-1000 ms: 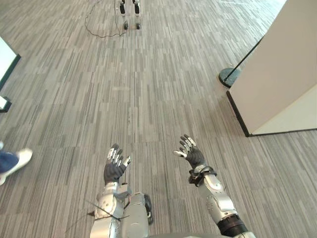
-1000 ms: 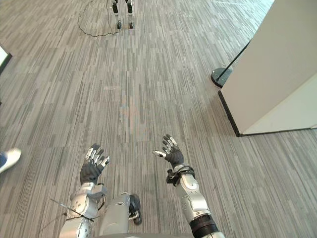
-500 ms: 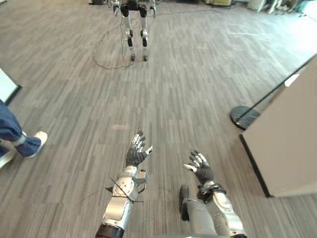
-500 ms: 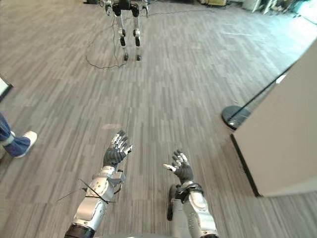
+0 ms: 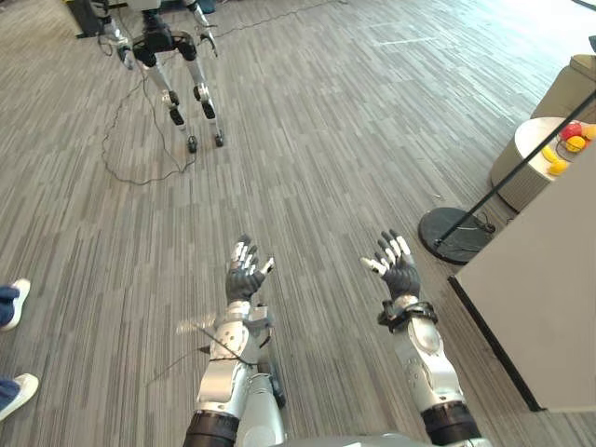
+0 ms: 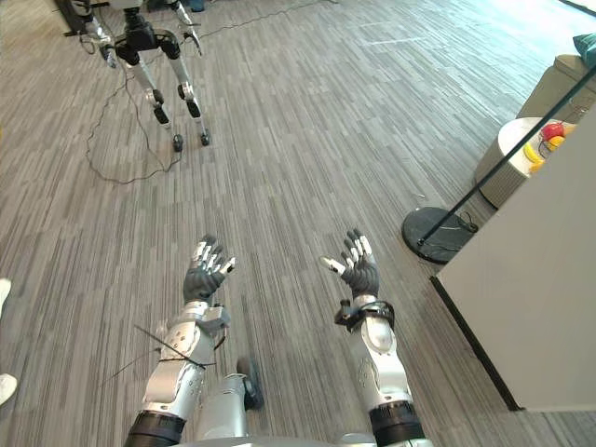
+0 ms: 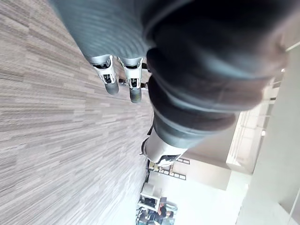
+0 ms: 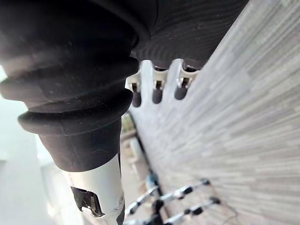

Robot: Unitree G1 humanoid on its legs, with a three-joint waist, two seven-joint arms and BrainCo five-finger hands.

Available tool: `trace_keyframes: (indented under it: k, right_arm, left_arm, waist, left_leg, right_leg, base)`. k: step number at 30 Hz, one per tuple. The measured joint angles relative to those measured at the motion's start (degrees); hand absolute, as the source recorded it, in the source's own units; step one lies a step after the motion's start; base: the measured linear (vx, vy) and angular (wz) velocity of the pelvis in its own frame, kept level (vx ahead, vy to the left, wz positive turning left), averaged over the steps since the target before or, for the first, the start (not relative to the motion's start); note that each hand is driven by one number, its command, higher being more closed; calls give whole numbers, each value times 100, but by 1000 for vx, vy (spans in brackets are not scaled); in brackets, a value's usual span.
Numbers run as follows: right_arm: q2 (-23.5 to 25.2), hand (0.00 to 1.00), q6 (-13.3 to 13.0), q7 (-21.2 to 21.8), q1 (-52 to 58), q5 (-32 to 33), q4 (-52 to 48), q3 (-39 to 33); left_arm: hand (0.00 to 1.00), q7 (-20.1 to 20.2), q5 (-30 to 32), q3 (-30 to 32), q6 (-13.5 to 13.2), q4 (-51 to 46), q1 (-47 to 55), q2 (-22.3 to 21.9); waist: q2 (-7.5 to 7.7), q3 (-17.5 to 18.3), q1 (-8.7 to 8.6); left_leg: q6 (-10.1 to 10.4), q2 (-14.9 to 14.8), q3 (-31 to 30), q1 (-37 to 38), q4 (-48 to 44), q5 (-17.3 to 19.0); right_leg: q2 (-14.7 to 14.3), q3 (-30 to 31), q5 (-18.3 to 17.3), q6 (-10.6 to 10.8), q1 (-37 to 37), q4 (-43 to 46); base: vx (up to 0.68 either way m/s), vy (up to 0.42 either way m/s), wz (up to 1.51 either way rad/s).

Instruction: Organize washtable

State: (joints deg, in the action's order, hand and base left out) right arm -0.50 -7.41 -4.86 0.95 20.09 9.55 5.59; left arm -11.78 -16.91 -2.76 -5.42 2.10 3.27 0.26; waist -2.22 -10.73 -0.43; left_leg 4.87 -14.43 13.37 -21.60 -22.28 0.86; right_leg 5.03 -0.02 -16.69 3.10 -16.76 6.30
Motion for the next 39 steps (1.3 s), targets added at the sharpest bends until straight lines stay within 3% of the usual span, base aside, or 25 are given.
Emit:
trace_keyframes:
  k: [2,3,4,5,7,8,10,13,15,16,17,19,20,22,23,24,26,28,29,30,31,35,39]
  right_arm:
    - [-7,0,82,32,55,-54,46,149]
    - [70,0,132,153,55,-133,65,195]
    - [87,0,138,181,53,-169,84,174]
    - [197,0,155,195,38,-170,188,147]
    - [293,0,172,209,-97,-82,506,235]
    - [323,0,164,237,-112,25,527,309]
    - [358,0,137,290,-116,67,454,432]
    - [381,0,143,388,-76,56,408,350]
    - [328,0,161,366,-10,60,410,291]
    - [327,0,161,366,32,59,410,292]
    - [329,0,159,365,130,55,401,329]
    - [142,0,172,366,142,11,465,340]
    - [33,0,175,368,104,5,468,343]
    - [-1,0,174,368,52,9,468,323]
    - [-19,0,174,370,51,9,468,319]
    - [-72,0,174,372,60,4,472,315]
    - [-82,0,167,376,56,4,468,256]
    - [-72,0,155,373,66,13,473,-22]
    - [-94,0,158,371,82,15,484,-120]
    - [-126,0,157,373,98,16,485,-128]
    - [-159,0,157,390,136,11,543,-137]
    - [160,0,177,411,671,12,541,-137]
    - [157,0,167,500,676,16,850,-186]
  left_arm:
    - [0,-21,-16,179,12,-182,161,18]
    - [0,-32,-16,205,5,-356,223,79]
    - [0,-33,-17,181,12,-353,183,112]
    - [0,-52,-36,121,18,-350,149,210]
    - [0,-95,-87,119,6,-349,237,235]
    - [0,-95,-101,120,-31,-355,317,237]
    - [0,-72,-101,120,-111,-370,394,322]
    - [0,38,-97,112,-124,-308,453,456]
    - [0,53,-94,83,-103,-86,470,444]
    - [0,60,-90,100,-97,-15,488,457]
    - [0,67,-83,130,-108,3,509,497]
    - [0,134,-66,196,-80,121,567,304]
    - [0,175,-45,277,-72,127,678,140]
    - [0,170,-52,456,-38,209,753,14]
    - [0,169,-54,518,-9,240,765,-27]
    - [0,164,-58,654,37,309,822,-92]
    - [0,163,-55,745,46,308,897,-139]
    - [0,170,-25,754,56,303,926,-151]
    - [0,175,-1,818,59,302,938,-196]
    - [0,172,28,851,59,297,961,-226]
    - [0,176,92,931,60,312,1022,-236]
    - [0,187,184,1010,67,299,1300,-105]
    - [0,307,196,896,59,414,1327,-34]
  waist:
    - [164,92,126]
    - [372,67,110]
    - [444,28,97]
    - [511,5,62]
    - [425,-63,100]
    - [336,-62,121]
    - [291,25,109]
    - [490,167,32]
    - [495,170,-10]
    - [575,215,-26]
    - [780,325,-22]
    - [370,384,8]
    - [162,422,37]
    - [111,405,123]
    - [90,389,122]
    - [108,371,130]
    - [165,339,176]
    - [190,316,174]
    - [134,337,186]
    - [116,340,188]
    - [103,351,187]
    - [488,505,137]
    - [505,564,137]
  left_leg:
    - [-405,218,156,-44,-594,223]
    - [-682,418,388,116,-879,626]
    - [-781,521,433,230,-962,780]
    - [-899,654,453,521,-1026,1062]
    - [-937,661,503,1277,-752,1242]
    - [-928,651,536,1786,-328,1236]
    - [-820,654,534,2190,240,1182]
    - [-615,663,314,2254,478,1252]
    - [-421,659,153,2454,525,1365]
    - [-217,690,51,2576,492,1489]
    - [11,757,-76,2626,407,1691]
    - [115,347,-222,2635,283,1862]
    - [187,82,-239,2642,234,1863]
    - [381,-125,-344,2510,-168,1730]
    - [356,-189,-462,2413,-447,1676]
    - [315,-257,-675,2041,-1383,1316]
    - [348,-241,-759,1787,-1790,1432]
    - [179,-170,-610,1450,-1385,1545]
    - [144,-72,-521,1359,-744,1509]
    - [97,-26,-516,1360,-353,1368]
    - [63,45,-501,1390,-2,1059]
    - [-116,575,-308,1718,818,781]
    - [-192,846,-182,1960,1326,566]
  right_leg:
    - [380,1,-29,33,330,909]
    - [785,-14,143,242,999,2525]
    - [938,-5,410,368,1276,3232]
    - [1087,13,788,423,1759,4555]
    - [1122,-389,672,208,2174,5576]
    - [1148,-927,570,28,2333,5484]
    - [1102,-1554,507,1,2743,4699]
    - [583,-1422,613,204,3125,2125]
    - [337,-1131,1168,232,3054,858]
    - [287,-1098,1731,129,2970,396]
    - [364,-1094,2350,-228,2949,388]
    - [38,-1360,2117,-221,2777,442]
    - [-236,-1450,2016,-324,2693,273]
    - [-429,-1532,1928,-445,2565,189]
    - [-485,-1573,1898,-488,2459,144]
    - [-516,-1610,1875,-522,2121,-67]
    - [-418,-1618,1871,-529,1828,-255]
    - [-305,-1676,1872,-527,1672,-436]
    - [-238,-1682,1885,-495,1682,-446]
    - [-232,-1700,1885,-453,1692,-449]
    - [-226,-1637,1887,-279,1690,-497]
    - [183,-1630,1994,-80,1590,-767]
    - [376,-1546,2043,52,1604,-861]
  base:
    - [647,385,-53]
    - [657,412,-22]
    - [760,445,8]
    - [577,273,23]
    - [544,200,7]
    - [399,108,-2]
    - [457,49,6]
    - [452,-107,35]
    - [443,-190,50]
    - [404,-267,57]
    - [383,-290,54]
    - [349,-243,35]
    - [350,-196,12]
    - [284,-180,-1]
    - [320,-190,14]
    - [245,-117,20]
    - [207,-56,15]
    - [173,52,14]
    - [96,141,3]
    - [78,167,-12]
    - [37,143,-18]
    - [130,125,7]
    - [81,65,-4]
